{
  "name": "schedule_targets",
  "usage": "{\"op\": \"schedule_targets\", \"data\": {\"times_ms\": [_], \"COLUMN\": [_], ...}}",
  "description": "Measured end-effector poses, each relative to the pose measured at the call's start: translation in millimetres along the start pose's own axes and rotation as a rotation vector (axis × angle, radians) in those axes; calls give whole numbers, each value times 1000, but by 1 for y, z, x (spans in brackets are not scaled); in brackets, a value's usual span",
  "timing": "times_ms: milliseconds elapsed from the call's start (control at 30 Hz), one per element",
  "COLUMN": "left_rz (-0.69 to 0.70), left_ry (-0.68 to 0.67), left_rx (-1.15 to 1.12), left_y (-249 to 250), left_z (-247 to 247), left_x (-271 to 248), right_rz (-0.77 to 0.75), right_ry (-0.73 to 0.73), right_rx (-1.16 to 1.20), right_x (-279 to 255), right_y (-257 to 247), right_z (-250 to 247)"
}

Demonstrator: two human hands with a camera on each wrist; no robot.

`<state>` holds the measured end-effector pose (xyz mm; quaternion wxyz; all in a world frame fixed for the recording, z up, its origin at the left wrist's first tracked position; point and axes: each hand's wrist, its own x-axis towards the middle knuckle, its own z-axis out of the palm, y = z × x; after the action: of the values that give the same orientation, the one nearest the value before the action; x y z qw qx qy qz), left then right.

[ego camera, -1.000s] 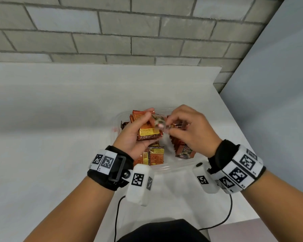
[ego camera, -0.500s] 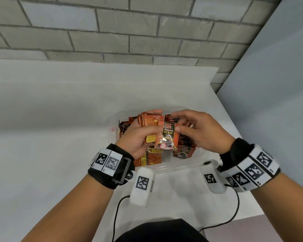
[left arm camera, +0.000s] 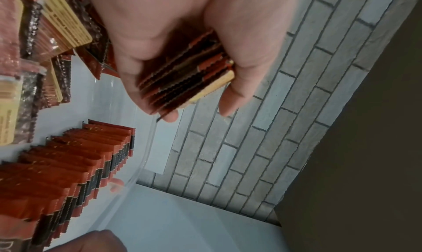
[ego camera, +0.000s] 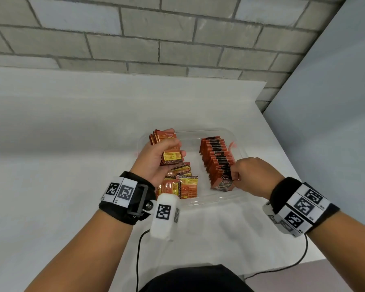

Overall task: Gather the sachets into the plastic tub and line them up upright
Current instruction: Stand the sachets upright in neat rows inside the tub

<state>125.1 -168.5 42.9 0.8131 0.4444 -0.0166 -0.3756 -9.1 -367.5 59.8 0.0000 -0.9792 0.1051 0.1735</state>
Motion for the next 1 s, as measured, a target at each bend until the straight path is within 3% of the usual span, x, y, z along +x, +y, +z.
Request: {"op": "schedule_targets", "data": {"times_ms": [233,700,1000], "left_rz": [-6,-8,-61], "left_ry": [10,30,-16], "left_rx": [-1,-23,-19], "left_y": [1,0,-4], "left_z": [-3,0,6], "left_x": [1,1,2], "right_rz": [-21,-4,11], "right_ry": [-30,24,32], "right_rx": [-145,-77,257], "right_x": [4,8,-3], "right_y": [-4,3,18], "right_z": [-3,1,-14]}}
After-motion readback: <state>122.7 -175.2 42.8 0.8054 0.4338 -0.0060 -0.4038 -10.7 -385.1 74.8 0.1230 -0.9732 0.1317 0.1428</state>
